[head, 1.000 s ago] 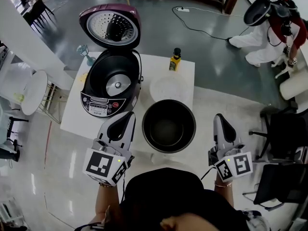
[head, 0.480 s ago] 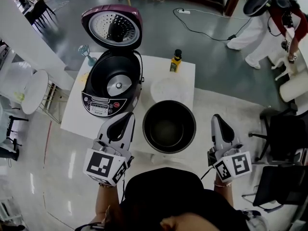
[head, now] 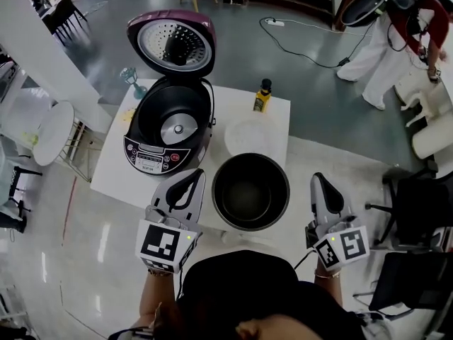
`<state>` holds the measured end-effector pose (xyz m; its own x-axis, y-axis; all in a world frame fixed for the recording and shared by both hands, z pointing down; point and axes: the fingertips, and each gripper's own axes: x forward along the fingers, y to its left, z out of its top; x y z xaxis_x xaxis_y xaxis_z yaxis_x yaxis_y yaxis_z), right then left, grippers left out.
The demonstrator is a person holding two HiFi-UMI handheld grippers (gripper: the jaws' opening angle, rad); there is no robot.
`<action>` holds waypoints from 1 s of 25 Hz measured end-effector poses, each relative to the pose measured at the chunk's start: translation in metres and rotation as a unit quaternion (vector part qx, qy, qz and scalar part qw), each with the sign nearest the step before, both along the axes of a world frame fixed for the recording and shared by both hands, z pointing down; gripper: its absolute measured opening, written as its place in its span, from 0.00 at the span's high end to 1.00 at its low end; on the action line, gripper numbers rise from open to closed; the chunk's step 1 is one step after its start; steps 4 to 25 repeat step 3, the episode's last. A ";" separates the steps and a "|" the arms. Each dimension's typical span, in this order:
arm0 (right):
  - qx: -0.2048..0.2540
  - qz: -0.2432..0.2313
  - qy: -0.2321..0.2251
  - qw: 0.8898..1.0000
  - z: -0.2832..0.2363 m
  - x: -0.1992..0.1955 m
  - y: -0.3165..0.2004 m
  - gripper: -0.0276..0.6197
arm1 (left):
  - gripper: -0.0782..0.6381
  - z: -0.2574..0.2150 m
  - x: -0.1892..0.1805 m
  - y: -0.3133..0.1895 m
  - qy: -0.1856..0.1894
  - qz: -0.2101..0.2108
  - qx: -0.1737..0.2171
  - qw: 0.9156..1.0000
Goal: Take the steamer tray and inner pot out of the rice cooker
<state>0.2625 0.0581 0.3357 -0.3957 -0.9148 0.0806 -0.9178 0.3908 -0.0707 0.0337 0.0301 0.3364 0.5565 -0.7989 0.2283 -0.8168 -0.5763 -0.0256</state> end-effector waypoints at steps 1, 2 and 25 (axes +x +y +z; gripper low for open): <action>-0.003 0.000 0.001 1.000 0.002 0.000 0.000 0.95 | 0.89 0.006 -0.001 0.000 -0.006 -0.003 -0.007 1.000; -0.006 -0.001 0.001 1.000 0.003 -0.001 0.001 0.95 | 0.89 0.010 -0.001 0.000 -0.009 -0.006 -0.013 1.000; -0.008 -0.002 0.002 1.000 0.005 -0.001 0.001 0.95 | 0.89 0.015 -0.001 0.000 -0.013 -0.007 -0.018 1.000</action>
